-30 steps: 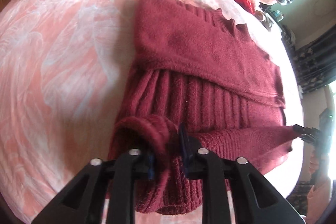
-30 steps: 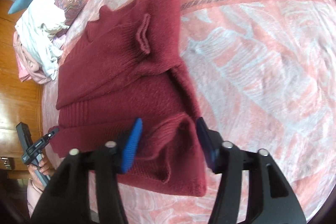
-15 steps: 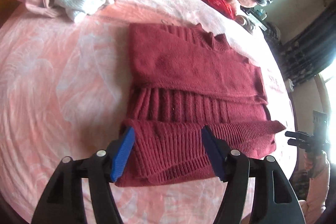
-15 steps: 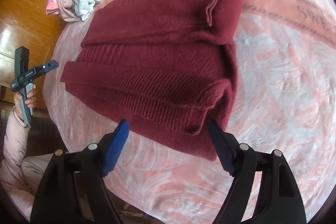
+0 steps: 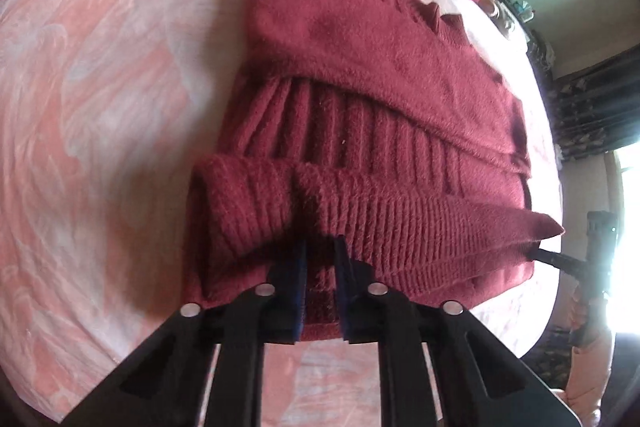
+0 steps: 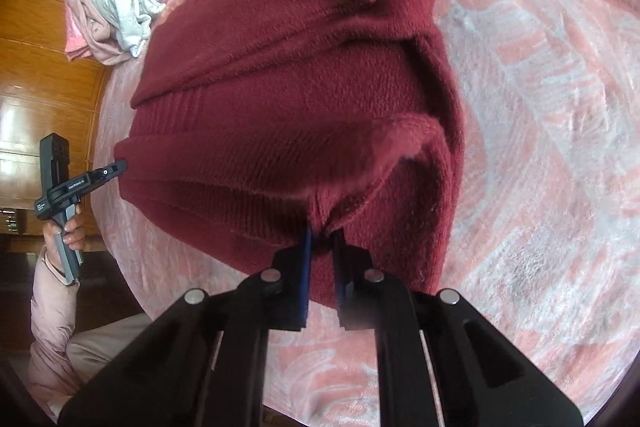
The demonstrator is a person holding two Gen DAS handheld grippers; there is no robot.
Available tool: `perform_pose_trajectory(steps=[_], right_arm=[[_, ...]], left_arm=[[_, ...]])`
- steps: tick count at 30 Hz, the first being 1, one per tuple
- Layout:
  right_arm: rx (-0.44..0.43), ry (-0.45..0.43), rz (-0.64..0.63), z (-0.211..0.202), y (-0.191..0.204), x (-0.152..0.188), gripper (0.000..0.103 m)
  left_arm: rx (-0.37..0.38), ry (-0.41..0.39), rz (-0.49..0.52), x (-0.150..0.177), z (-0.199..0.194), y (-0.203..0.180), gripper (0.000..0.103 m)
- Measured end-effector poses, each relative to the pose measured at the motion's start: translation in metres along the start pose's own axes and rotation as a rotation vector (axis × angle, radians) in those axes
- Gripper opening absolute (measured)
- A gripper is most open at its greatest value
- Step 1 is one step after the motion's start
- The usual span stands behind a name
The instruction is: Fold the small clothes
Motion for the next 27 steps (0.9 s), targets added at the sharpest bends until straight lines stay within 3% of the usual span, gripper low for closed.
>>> perform_pose_trajectory(steps=[5, 7, 8, 10, 11, 13, 15, 18, 21, 24, 27], right_arm=[[-0.045, -0.215, 0.087, -0.037, -0.003, -0.036, 0.008], [-0.015, -0.240, 0.124, -0.040, -0.011, -0.043, 0.013], [-0.009, -0.233, 0.124, -0.038, -0.013, -0.045, 0.018], [0.010, -0.227, 0.116, -0.036, -0.016, -0.043, 0.019], [0.016, -0.216, 0.102, -0.035, -0.015, -0.040, 0.019], [0.048, -0.196, 0.074, -0.036, -0.017, -0.036, 0.028], [0.101, -0.200, 0.054, -0.040, -0.021, -0.033, 0.033], [0.096, -0.154, 0.056, -0.040, -0.026, -0.026, 0.035], [0.069, -0.104, 0.068, -0.031, -0.021, -0.016, 0.047], [0.131, -0.038, 0.063, -0.016, -0.018, -0.008, 0.060], [0.128, 0.019, 0.053, 0.000, -0.015, -0.001, 0.060]], left_arm=[[0.037, -0.144, -0.045, -0.035, -0.035, -0.005, 0.010], [-0.017, -0.190, -0.015, -0.047, -0.044, -0.007, 0.010], [-0.045, -0.188, 0.008, -0.050, -0.044, -0.009, 0.010], [-0.087, -0.114, 0.026, -0.047, -0.039, -0.005, 0.023], [-0.092, -0.086, 0.016, -0.042, -0.037, -0.001, 0.025], [-0.054, -0.035, 0.009, -0.021, -0.035, 0.003, 0.041], [-0.025, 0.023, 0.019, 0.005, -0.028, -0.001, 0.049], [-0.080, 0.060, 0.047, 0.034, -0.015, -0.006, 0.054], [-0.057, 0.131, -0.035, 0.047, 0.001, 0.000, 0.055], [-0.086, 0.126, -0.085, 0.044, 0.003, 0.012, 0.063], [-0.125, 0.093, -0.118, 0.038, -0.001, 0.022, 0.065]])
Point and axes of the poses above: each gripper's, at about its wrist camera, not at the fingertips, and z roughly the way its jaws point, y to its left, x to its underside, the point moved 5 cm from there along z, roughly the way its jaws point, and after that the axes turned 11 degrees about -x, right-handed, at the moved point
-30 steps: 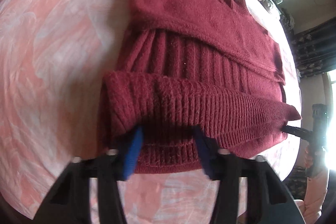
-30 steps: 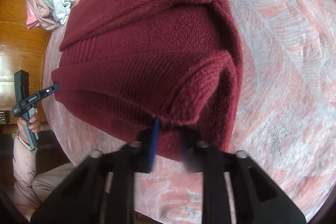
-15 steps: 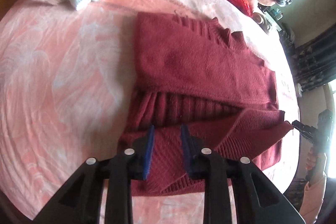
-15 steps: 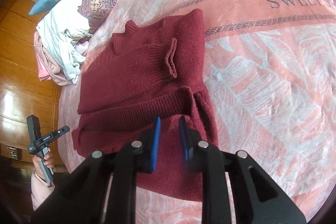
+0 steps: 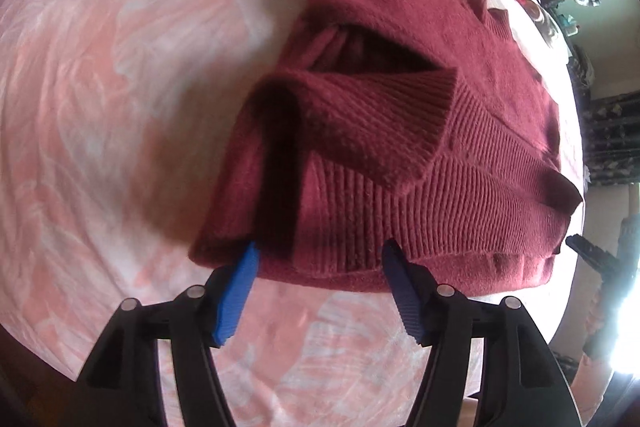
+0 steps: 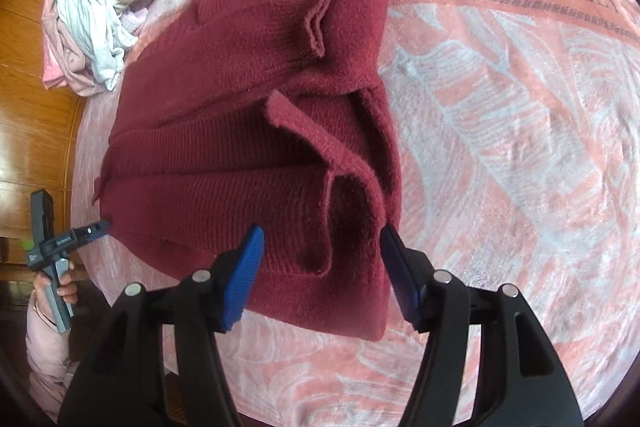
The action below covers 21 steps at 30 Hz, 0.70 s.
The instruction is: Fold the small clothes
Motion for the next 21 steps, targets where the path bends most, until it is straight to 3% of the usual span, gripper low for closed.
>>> perform_pose_trajectory(steps=[6, 7, 8, 9, 10, 12, 14, 18, 19, 21], right_arm=[[0.011, 0.058, 0.009, 0.024, 0.004, 0.007, 0.054], [0.004, 0.064, 0.009, 0.026, 0.004, 0.008, 0.041], [-0.005, 0.071, 0.008, 0.029, 0.005, 0.008, 0.020], [-0.018, 0.071, 0.008, 0.029, 0.006, 0.009, 0.014], [-0.036, 0.064, 0.005, 0.027, 0.009, 0.007, 0.012], [-0.075, 0.027, -0.009, 0.018, 0.016, 0.000, 0.011], [-0.122, -0.039, -0.001, 0.004, 0.019, -0.013, 0.010], [-0.190, -0.169, 0.066, -0.017, 0.017, -0.046, 0.010], [-0.181, -0.196, 0.082, -0.018, 0.014, -0.053, 0.014], [-0.125, -0.199, 0.087, -0.016, 0.007, -0.061, 0.032]], left_arm=[[-0.011, -0.008, 0.025, -0.009, 0.007, -0.001, 0.069], [0.000, -0.007, 0.026, -0.011, 0.011, -0.004, 0.068], [0.008, -0.013, 0.031, -0.013, 0.014, -0.007, 0.067], [0.000, -0.026, 0.039, -0.015, 0.015, -0.011, 0.063], [-0.006, -0.037, 0.048, -0.017, 0.015, -0.016, 0.045], [0.023, -0.044, 0.067, -0.020, 0.012, -0.026, 0.023], [0.063, -0.065, 0.058, -0.028, 0.005, -0.033, 0.011], [0.096, -0.181, 0.012, -0.062, -0.018, -0.036, 0.006], [0.091, -0.212, 0.000, -0.072, -0.022, -0.035, 0.006], [0.077, -0.264, -0.015, -0.093, -0.027, -0.034, 0.007]])
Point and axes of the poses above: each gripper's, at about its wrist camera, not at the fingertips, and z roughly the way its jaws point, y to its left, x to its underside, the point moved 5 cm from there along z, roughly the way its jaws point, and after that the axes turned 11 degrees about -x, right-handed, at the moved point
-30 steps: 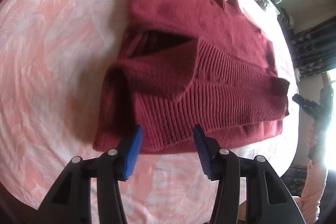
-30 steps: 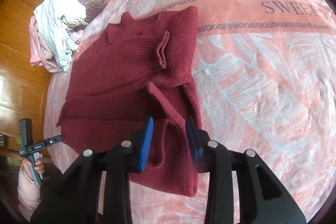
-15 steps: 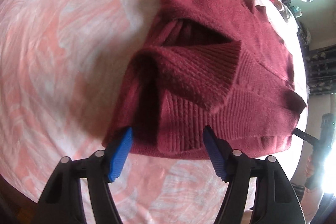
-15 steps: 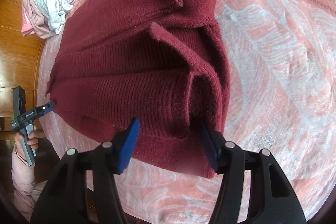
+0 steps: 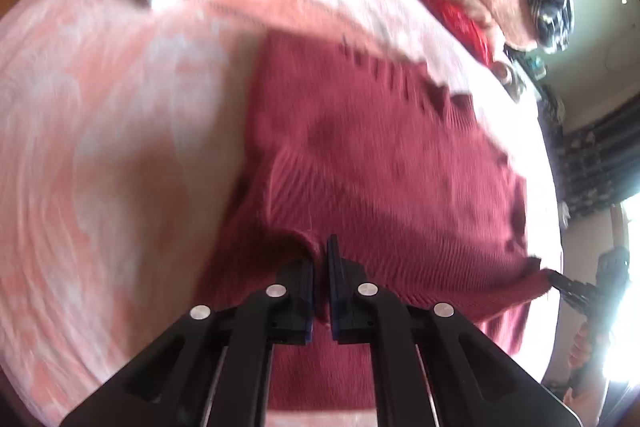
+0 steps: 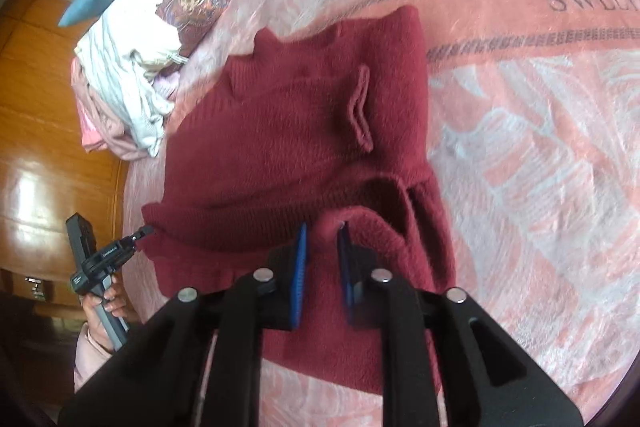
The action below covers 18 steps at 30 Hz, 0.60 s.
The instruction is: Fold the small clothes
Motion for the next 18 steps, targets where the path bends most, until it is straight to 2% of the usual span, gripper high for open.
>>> perform_pose_trajectory(steps=[1, 4, 6, 8, 9, 10, 13, 15, 16, 18], right_arm=[[0.019, 0.003, -0.005, 0.001, -0.003, -0.002, 0.051], [0.018, 0.004, -0.044, -0.003, -0.006, 0.001, 0.051], [0.041, 0.006, -0.067, -0.008, -0.013, 0.002, 0.051], [0.052, 0.010, -0.082, -0.014, -0.023, 0.001, 0.057], [0.046, 0.023, -0.085, -0.015, -0.026, 0.002, 0.058], [0.048, 0.034, -0.089, -0.015, -0.030, 0.002, 0.058], [0.074, 0.057, -0.119, -0.006, -0.028, 0.005, 0.060], [0.078, 0.088, -0.143, 0.005, -0.023, 0.006, 0.066], [0.083, 0.102, -0.158, 0.010, -0.021, 0.007, 0.070], [0.114, 0.125, -0.183, 0.021, -0.020, 0.010, 0.070]], left_arm=[[0.000, 0.005, -0.001, -0.007, 0.004, 0.001, 0.008], [0.022, 0.028, -0.058, -0.015, 0.010, 0.014, 0.012], [0.031, 0.056, -0.056, -0.012, 0.012, 0.021, 0.015], [-0.022, 0.027, -0.027, -0.009, 0.006, 0.027, 0.035], [-0.053, -0.002, -0.011, -0.008, 0.001, 0.029, 0.056], [-0.069, -0.033, 0.009, -0.007, -0.006, 0.032, 0.064], [-0.085, -0.065, 0.094, -0.007, -0.016, 0.030, 0.073], [-0.108, -0.085, 0.139, -0.007, -0.017, 0.028, 0.077], [-0.120, -0.081, 0.159, -0.006, -0.014, 0.027, 0.078], [-0.132, -0.061, 0.193, -0.004, -0.003, 0.024, 0.078]])
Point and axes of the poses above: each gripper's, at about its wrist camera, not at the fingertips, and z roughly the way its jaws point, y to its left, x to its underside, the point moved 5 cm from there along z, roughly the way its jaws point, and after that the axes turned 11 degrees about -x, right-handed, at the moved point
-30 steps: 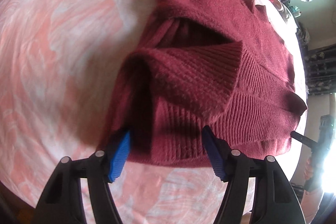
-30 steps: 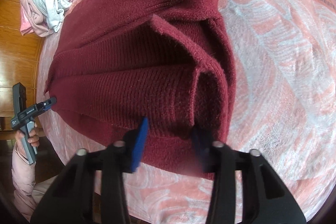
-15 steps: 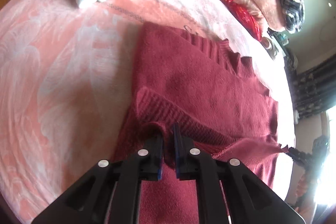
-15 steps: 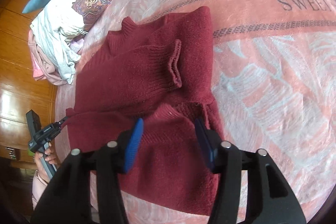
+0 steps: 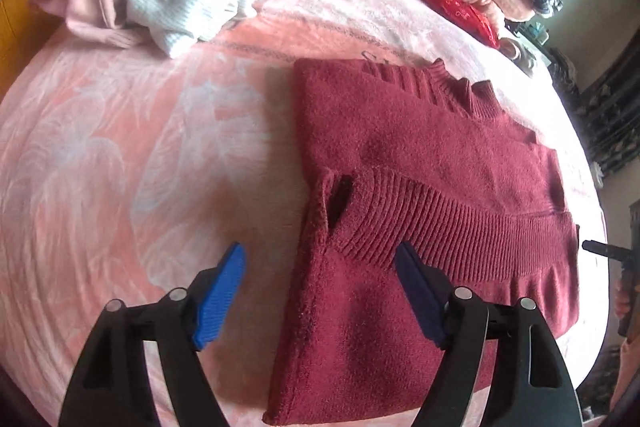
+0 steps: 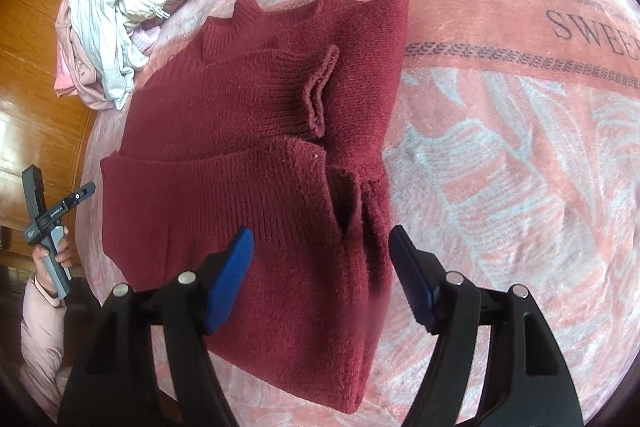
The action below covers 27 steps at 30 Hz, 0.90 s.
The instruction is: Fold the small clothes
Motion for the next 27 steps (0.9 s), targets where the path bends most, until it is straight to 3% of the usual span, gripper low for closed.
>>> perform_pose_trajectory(steps=[4, 6, 8, 9, 10, 13, 17, 21, 25, 27], right_arm=[[0.059, 0.043, -0.047, 0.025, 0.007, -0.003, 0.069], [0.066, 0.055, -0.081, 0.031, 0.010, -0.005, 0.055], [0.104, 0.063, -0.113, 0.036, 0.011, -0.007, 0.026], [0.102, 0.063, -0.119, 0.036, 0.011, -0.008, 0.020], [0.079, 0.056, -0.119, 0.034, 0.012, -0.009, 0.015], [0.033, 0.032, -0.128, 0.021, 0.015, -0.010, 0.013], [-0.037, -0.020, -0.117, -0.003, 0.018, -0.013, 0.011], [-0.085, -0.078, -0.091, -0.028, 0.018, -0.020, 0.010], [-0.120, -0.161, -0.084, -0.061, 0.021, -0.032, 0.007], [-0.098, -0.200, -0.092, -0.074, 0.023, -0.044, 0.007]], left_arm=[[-0.040, 0.007, 0.069, 0.002, 0.019, -0.009, 0.078], [-0.062, -0.003, 0.122, 0.001, 0.026, -0.019, 0.078], [-0.084, -0.010, 0.177, 0.000, 0.032, -0.029, 0.077], [-0.095, -0.018, 0.203, -0.001, 0.035, -0.035, 0.072], [-0.099, -0.022, 0.218, -0.002, 0.037, -0.040, 0.050], [-0.050, -0.012, 0.206, -0.002, 0.035, -0.049, 0.013], [0.031, -0.039, 0.172, -0.004, 0.015, -0.051, 0.012], [0.123, -0.059, 0.035, -0.018, -0.004, -0.037, 0.012], [0.165, -0.125, -0.022, -0.034, -0.027, -0.037, 0.012], [0.177, -0.161, -0.034, -0.046, -0.038, -0.040, 0.012]])
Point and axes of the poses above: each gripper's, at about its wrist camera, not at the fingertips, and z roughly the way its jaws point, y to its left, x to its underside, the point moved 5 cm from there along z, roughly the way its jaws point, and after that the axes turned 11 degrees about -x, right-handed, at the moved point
